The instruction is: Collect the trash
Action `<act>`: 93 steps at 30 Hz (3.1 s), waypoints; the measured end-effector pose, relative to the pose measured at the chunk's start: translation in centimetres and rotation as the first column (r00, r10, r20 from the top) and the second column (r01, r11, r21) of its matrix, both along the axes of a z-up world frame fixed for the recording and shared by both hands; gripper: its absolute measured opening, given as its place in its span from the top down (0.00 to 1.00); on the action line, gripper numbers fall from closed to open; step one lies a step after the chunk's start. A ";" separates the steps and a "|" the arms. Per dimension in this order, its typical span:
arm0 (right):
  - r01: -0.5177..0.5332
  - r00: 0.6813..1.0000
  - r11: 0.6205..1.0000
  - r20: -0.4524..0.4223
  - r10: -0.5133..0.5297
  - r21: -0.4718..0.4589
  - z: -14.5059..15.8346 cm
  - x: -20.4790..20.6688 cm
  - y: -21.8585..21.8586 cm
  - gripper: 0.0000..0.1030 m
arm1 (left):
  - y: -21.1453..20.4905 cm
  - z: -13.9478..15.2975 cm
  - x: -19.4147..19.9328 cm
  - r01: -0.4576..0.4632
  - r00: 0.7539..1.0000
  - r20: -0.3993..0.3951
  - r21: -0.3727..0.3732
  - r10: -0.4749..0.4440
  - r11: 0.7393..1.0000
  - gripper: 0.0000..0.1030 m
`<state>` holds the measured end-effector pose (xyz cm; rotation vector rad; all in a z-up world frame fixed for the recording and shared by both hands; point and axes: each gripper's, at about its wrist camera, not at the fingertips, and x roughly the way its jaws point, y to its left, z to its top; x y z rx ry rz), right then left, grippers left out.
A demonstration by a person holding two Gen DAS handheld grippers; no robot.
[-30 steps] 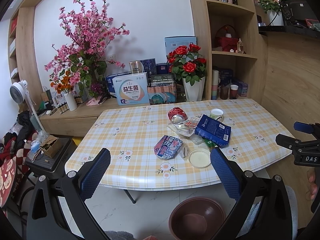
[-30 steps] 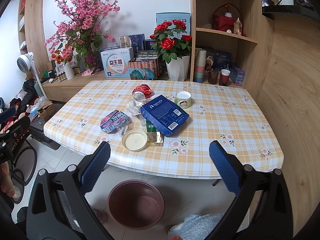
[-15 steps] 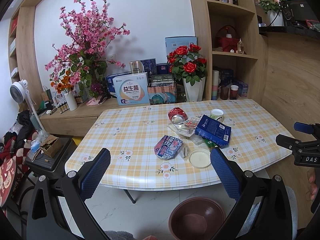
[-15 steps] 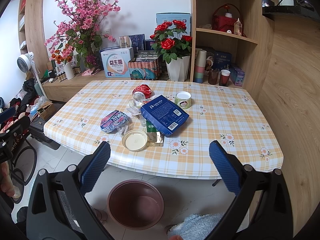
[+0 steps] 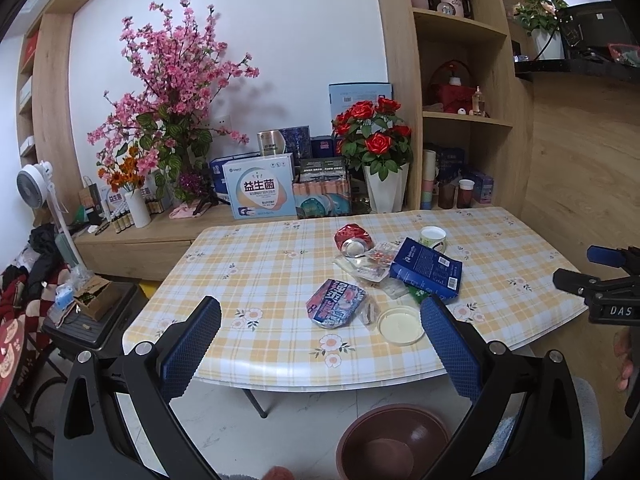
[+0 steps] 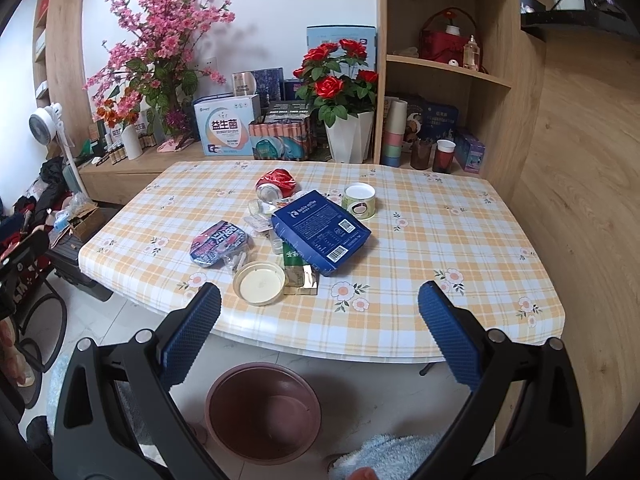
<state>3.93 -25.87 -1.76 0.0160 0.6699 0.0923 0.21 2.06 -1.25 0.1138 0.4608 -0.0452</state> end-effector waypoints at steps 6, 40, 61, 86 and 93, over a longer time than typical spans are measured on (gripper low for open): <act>0.024 0.999 0.999 0.021 -0.025 0.036 -2.7 1.7 -1.7 0.05 | 1.3 -3.0 2.1 -0.030 0.997 -0.065 -0.025 0.028 0.999 0.05; -0.164 0.978 0.986 -0.130 0.161 -0.015 -13.9 13.0 6.4 0.06 | 6.2 -12.2 10.9 -0.107 0.966 -0.242 -0.062 0.089 0.992 0.05; -0.129 0.962 0.956 -0.267 0.055 -0.265 -19.5 29.8 9.4 0.16 | 4.3 -14.5 19.3 -0.069 0.962 -0.269 -0.071 0.048 0.995 0.05; 0.033 0.990 0.991 -0.139 -0.015 0.127 -9.7 21.6 -5.6 0.80 | -1.2 -12.9 18.2 0.063 0.965 -0.247 -0.123 -0.092 0.990 0.05; 0.029 0.985 0.983 -0.172 0.002 0.180 -11.9 20.1 -6.1 0.79 | -2.8 -13.3 17.7 0.098 0.955 -0.268 -0.115 -0.126 0.989 0.05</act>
